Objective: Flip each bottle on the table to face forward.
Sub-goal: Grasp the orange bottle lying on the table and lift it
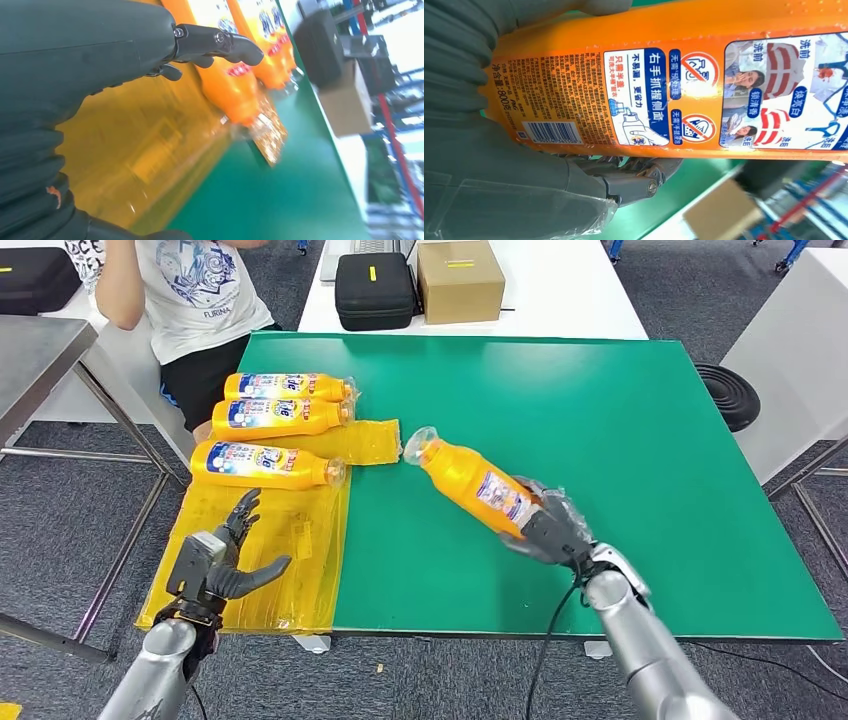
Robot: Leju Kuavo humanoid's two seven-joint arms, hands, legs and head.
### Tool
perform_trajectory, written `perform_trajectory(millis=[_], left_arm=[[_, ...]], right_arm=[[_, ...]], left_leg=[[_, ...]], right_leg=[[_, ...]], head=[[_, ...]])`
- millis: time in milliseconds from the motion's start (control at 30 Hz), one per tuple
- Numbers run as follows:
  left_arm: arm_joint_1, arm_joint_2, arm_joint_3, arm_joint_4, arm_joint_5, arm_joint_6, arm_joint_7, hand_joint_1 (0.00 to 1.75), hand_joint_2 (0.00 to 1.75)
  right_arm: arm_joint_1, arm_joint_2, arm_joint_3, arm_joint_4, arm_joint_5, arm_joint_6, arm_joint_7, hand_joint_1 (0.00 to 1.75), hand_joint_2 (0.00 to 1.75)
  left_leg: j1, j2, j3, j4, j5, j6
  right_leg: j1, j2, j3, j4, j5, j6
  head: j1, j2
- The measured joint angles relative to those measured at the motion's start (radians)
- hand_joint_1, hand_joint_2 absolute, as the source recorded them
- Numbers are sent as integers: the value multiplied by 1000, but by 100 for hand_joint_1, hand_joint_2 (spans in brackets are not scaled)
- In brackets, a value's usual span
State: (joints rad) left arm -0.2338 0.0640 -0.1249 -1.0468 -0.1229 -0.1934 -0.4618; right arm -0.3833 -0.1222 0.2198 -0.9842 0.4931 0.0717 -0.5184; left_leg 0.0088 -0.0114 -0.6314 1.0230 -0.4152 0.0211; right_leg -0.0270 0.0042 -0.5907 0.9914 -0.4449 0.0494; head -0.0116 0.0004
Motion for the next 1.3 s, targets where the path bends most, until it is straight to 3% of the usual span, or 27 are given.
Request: perform_trajectory(millis=[267, 433, 833, 1300], left_arm=[[-1, -2, 13, -22, 272, -326, 48, 0, 175], [-10, -11, 6, -23, 354, -426, 74, 0, 175], [-30, -29, -65, -60, 383, -466, 87, 0, 175], [-42, -50, -173, -122, 328, -453, -9, 0, 175]], right_arm=[[77, 84, -18, -88, -31, 37, -98, 175, 175], [79, 141, -12, -98, -44, 77, -125, 175, 175], [73, 228, 20, -95, -59, 144, -146, 175, 175], [22, 323, 101, 55, -157, 244, -177, 175, 175]], left_leg=[[0, 1, 0, 0, 0, 0], [0, 1, 0, 0, 1, 0], [0, 1, 0, 0, 1, 0], [0, 1, 0, 0, 1, 0]], right_leg=[[0, 0, 0, 0, 0, 0], [0, 1, 0, 0, 0, 0], [0, 0, 0, 0, 0, 0], [0, 1, -1, 0, 0, 0]], head=[[0, 0], [0, 0], [0, 0], [0, 0]])
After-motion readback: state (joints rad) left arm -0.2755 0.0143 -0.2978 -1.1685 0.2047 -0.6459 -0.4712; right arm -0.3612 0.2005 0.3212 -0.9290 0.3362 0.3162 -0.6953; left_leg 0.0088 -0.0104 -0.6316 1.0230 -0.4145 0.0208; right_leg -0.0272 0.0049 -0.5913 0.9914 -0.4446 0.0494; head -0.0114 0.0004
